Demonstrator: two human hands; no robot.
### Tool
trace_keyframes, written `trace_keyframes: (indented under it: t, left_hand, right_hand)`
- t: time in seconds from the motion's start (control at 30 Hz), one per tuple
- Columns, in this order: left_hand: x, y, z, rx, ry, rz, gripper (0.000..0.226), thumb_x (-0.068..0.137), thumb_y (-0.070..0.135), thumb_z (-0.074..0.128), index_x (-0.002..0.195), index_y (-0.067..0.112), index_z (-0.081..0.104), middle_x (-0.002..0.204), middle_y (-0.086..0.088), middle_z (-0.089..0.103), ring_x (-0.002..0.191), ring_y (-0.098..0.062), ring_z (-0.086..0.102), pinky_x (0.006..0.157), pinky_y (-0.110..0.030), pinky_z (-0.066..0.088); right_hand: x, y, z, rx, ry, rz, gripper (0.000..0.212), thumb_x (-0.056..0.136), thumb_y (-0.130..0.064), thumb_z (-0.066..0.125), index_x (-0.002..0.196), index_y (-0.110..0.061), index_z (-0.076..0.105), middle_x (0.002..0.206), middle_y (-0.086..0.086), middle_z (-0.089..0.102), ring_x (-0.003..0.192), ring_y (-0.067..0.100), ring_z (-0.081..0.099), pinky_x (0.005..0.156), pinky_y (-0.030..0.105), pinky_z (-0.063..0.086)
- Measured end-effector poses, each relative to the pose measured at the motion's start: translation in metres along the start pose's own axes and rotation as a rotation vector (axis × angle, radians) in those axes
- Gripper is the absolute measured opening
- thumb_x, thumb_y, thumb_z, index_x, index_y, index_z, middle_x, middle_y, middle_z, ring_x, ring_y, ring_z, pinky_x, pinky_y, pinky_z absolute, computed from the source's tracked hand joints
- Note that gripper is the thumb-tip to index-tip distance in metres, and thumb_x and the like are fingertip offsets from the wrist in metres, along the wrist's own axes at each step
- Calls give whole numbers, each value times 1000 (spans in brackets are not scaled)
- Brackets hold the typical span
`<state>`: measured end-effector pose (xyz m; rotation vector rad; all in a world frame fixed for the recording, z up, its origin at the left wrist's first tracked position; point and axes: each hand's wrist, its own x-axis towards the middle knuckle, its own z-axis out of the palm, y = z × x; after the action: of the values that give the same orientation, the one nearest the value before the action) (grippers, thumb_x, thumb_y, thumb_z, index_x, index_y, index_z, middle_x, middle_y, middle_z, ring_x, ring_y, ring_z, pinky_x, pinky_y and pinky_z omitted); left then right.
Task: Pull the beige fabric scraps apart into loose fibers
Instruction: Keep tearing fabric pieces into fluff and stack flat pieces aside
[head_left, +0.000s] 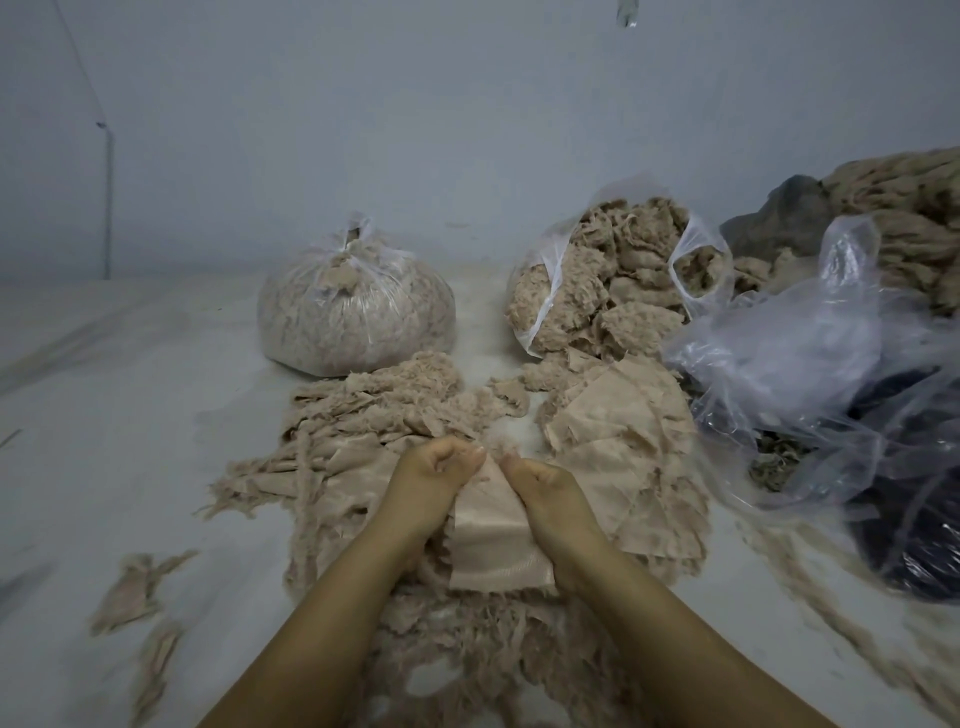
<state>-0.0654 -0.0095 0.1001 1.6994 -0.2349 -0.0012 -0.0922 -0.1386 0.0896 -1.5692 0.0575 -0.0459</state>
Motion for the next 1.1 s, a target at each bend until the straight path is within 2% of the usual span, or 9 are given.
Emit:
trace_keyframes:
  t: [0.1,0.23,0.37,0.5,0.67,0.8,0.93,1.0,1.1]
  left_hand:
    - [0,2,2,-154,39,-92,25,92,9,56,68,10,63,57,2,63,53,-7,58,52,-19,47]
    - [2,4,3,-350,58,-182,26,90,4,56,64,6,60,54,-6,61,49,-14,57,49,-21,47]
    - [10,5,-5,-503,287,-267,31,89,4,53,59,10,54,43,2,48,33,-8,42,35,-13,32]
    - [14,3,-16,-379,303,-285,29,93,10,50,65,13,50,48,2,47,34,-8,41,41,-20,31]
    - [-1,-2,4,-137,-12,-235,42,97,28,49,61,19,66,66,-3,64,58,-9,62,53,-20,47]
    - [-1,-6,18,14,101,-105,30,99,20,45,82,10,67,84,-6,69,79,-13,64,75,-26,51]
    - [4,-9,20,-49,170,-33,32,98,22,49,68,11,53,63,1,56,60,-11,50,56,-20,42]
    - [10,-12,14,-132,266,-108,30,98,18,47,68,14,53,61,1,56,53,-9,50,49,-20,42]
    - [16,-18,-11,-167,418,-148,30,99,24,46,71,17,51,52,6,45,43,-11,36,35,-17,29]
  right_hand:
    - [-2,1,-3,47,-65,-47,50,94,-32,57,82,16,55,74,9,49,67,20,40,62,31,34]
    - [-4,0,-8,41,-146,-50,20,86,-25,68,82,-5,70,67,4,61,62,13,52,59,24,43]
    - [-6,-1,-12,58,-154,-3,10,82,-18,73,75,-10,73,67,5,65,63,17,55,60,29,44]
    - [-4,1,-18,78,-148,33,9,82,-16,73,78,-8,73,73,8,68,67,19,60,66,31,47]
    - [-1,3,-9,113,-132,-36,14,88,-20,67,77,-10,67,75,7,66,71,18,61,67,30,49]
    - [0,5,-1,-39,-64,-129,22,88,-31,66,75,-15,59,67,-5,59,66,6,55,64,20,46]
    - [1,6,3,-40,31,-223,27,95,-18,57,68,-14,52,57,-7,45,54,6,39,52,19,34]
    - [-1,5,2,10,99,-242,30,96,-18,55,67,-15,49,58,-2,42,55,10,36,52,24,32]
    - [1,1,-10,108,194,-189,30,98,-27,51,73,-9,52,68,10,43,62,20,38,59,32,34]
